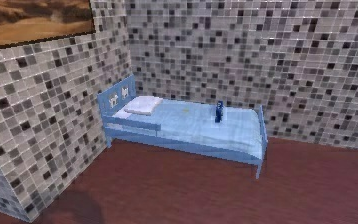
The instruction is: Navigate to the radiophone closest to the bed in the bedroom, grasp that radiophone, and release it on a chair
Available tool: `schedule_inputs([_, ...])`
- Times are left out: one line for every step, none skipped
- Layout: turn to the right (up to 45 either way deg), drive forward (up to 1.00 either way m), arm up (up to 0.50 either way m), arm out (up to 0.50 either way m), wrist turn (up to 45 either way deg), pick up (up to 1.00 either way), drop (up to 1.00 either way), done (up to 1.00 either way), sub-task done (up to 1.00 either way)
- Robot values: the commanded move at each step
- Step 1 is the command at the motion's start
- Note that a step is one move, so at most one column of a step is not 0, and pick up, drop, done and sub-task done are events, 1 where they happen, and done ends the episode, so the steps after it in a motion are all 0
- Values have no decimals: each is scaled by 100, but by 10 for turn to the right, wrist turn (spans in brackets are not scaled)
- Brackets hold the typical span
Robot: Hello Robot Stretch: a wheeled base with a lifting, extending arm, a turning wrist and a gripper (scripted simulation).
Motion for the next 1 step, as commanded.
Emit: schedule_inputs([0,0,0,0,240,0,0,0,0])
